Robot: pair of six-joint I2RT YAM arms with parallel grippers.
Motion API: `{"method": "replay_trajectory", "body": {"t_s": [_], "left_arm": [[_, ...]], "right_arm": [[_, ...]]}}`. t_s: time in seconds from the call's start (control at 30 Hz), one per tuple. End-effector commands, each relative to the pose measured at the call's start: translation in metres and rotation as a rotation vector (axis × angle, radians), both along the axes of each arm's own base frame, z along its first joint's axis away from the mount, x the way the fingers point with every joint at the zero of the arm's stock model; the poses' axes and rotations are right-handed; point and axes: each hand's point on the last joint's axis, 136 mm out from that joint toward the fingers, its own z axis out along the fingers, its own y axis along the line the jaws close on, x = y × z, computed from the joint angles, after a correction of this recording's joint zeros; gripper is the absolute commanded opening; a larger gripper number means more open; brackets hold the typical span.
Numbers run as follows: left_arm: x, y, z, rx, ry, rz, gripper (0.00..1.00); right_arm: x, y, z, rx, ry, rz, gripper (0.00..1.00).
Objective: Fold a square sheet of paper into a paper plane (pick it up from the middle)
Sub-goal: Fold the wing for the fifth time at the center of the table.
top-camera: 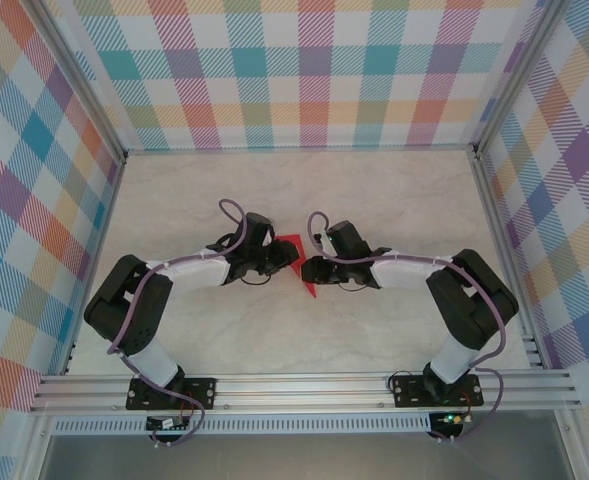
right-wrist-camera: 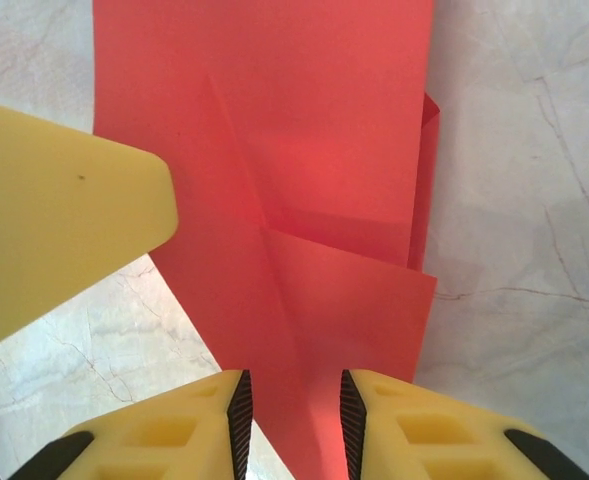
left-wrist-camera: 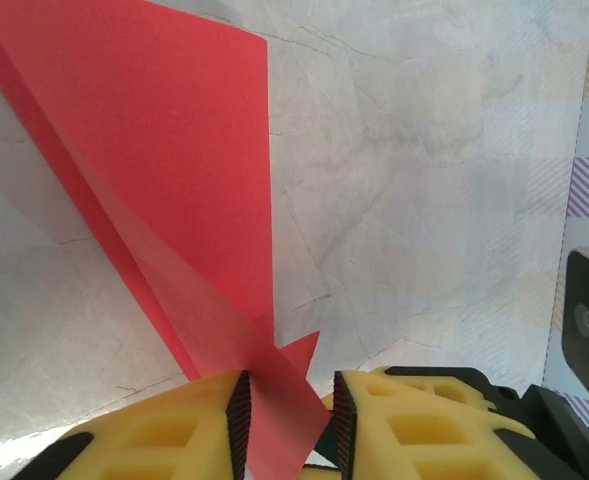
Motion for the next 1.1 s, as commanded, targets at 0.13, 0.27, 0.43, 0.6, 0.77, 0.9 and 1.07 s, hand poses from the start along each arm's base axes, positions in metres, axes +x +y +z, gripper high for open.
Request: {"method": "replay_trajectory", "body": {"t_s": [0.13, 0.27, 0.43, 0.6, 0.77, 0.9, 1.07], "left_arm": [[-0.002, -0.001, -0.01, 0.02, 0.028, 0.002, 0.22], [-0.001, -0.001, -0.008, 0.021, 0.027, 0.003, 0.19], [-0.001, -0.001, -0.008, 0.024, 0.031, 0.008, 0.18], [0.001, 0.001, -0.007, 0.034, 0.032, 0.021, 0.17], [0.003, 0.003, -0.007, 0.04, 0.041, 0.043, 0.14], [0.006, 0.005, -0.006, 0.037, 0.047, 0.068, 0.12], [0.008, 0.007, -0.006, 0.028, 0.062, 0.094, 0.11]], "right_arm": [[0.005, 0.008, -0.007, -0.04, -0.062, 0.027, 0.34], [0.005, 0.01, -0.013, -0.057, -0.064, 0.036, 0.34], [0.005, 0.014, -0.012, -0.06, -0.093, 0.054, 0.38], [0.005, 0.014, -0.007, -0.054, -0.136, 0.062, 0.43], [0.004, 0.015, -0.001, -0.059, -0.192, 0.078, 0.46], [0.004, 0.014, 0.0, -0.073, -0.239, 0.086, 0.46], [0.004, 0.018, 0.002, -0.094, -0.3, 0.105, 0.46]]}}
